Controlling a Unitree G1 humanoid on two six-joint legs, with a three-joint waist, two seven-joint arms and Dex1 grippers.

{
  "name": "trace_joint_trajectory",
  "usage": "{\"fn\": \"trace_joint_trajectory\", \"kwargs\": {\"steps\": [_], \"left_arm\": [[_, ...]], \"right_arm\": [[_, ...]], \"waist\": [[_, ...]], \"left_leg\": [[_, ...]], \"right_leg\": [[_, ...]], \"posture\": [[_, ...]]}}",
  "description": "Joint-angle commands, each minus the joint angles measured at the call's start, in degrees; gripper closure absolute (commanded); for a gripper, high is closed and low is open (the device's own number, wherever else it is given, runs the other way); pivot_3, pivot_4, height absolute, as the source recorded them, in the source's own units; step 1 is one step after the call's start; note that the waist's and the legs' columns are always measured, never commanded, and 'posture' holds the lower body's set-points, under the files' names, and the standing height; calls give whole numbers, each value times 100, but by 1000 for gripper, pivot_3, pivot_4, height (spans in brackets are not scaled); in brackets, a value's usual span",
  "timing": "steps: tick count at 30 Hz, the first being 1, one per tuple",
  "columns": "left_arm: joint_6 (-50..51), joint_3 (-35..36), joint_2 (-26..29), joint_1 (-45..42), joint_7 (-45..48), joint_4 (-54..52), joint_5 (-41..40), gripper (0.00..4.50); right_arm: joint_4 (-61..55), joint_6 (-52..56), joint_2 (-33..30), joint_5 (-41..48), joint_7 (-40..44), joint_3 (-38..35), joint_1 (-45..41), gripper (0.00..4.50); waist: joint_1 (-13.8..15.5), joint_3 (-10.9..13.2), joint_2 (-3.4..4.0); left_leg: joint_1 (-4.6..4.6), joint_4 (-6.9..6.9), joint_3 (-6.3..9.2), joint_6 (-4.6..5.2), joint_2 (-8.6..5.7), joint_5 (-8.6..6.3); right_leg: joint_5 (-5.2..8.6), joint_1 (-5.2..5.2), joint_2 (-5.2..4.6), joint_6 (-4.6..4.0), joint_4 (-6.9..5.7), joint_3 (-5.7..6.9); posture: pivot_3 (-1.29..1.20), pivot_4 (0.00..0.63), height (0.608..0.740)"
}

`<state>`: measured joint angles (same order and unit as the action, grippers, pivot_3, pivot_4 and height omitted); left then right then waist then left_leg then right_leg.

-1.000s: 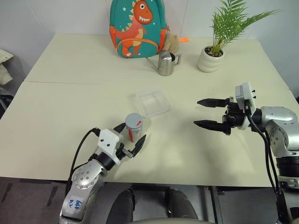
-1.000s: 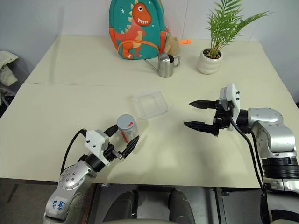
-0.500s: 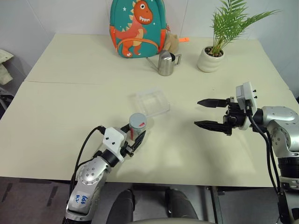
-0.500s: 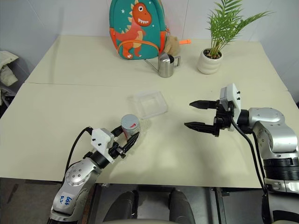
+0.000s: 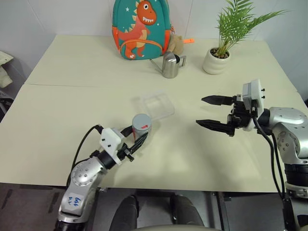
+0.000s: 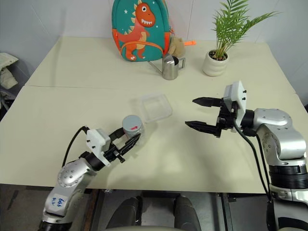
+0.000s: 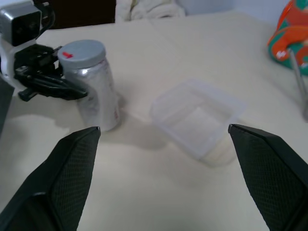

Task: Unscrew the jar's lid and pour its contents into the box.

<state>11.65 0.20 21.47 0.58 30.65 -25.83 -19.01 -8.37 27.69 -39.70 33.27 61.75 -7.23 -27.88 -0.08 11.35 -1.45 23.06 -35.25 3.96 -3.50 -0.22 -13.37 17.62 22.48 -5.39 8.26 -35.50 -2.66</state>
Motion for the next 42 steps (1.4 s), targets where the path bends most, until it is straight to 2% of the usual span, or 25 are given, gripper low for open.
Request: {"fn": "trace_joint_trajectory", "kwargs": {"steps": [1, 11, 17, 24, 34, 42], "left_arm": [[228, 275, 329, -304, 557, -90, -647, 2662], [1173, 353, 1338, -1687, 1723, 792, -1261, 2662], [1361, 395, 1310, -2468, 2083, 1285, -1438, 2662], [1561, 318, 1332, -2870, 2417, 1506, -1453, 2662], [1667, 349, 1428, -2879, 2629, 1449, -1414, 2662], [1687, 395, 1440, -3012, 2683, 1537, -1404, 2662]], "right_arm": [[-760, 441, 284, 338, -778, -127, -92, 0], [-2461, 1747, 1051, 968, -2781, 50, -236, 0], [-2857, 2110, 1437, 902, -3678, 464, -543, 0], [-2964, 2426, 1945, 752, -4477, 961, -865, 0], [-2947, 2513, 2342, 610, -4813, 1335, -1065, 0], [-2927, 2648, 2377, 547, -4852, 1437, -1068, 0]], "waist": [[1, 0, 1], [-7, 0, 1], [-23, 0, 0], [-51, 0, 0], [-99, 0, 1], [-147, 0, 1]], "left_leg": [[0, 0, 2, -1, 0, 1], [5, 2, 13, -1, 1, 1], [6, 9, 12, 0, 2, 1], [9, 12, 12, -1, 3, 1], [10, 14, 12, 0, 4, 1], [10, 15, 13, 0, 4, 1]], "right_leg": [[0, 0, 0, 0, 0, 1], [1, 6, 2, -3, -5, 7], [3, 9, 2, -4, -3, 8], [3, 16, 3, -5, -8, 6], [4, 19, 3, -5, -9, 6], [4, 19, 3, -5, -10, 6]], "posture": [[0, 150, 740], [0, 150, 740], [0, 150, 740], [0, 150, 740], [0, 150, 740], [0, 150, 740]]}}
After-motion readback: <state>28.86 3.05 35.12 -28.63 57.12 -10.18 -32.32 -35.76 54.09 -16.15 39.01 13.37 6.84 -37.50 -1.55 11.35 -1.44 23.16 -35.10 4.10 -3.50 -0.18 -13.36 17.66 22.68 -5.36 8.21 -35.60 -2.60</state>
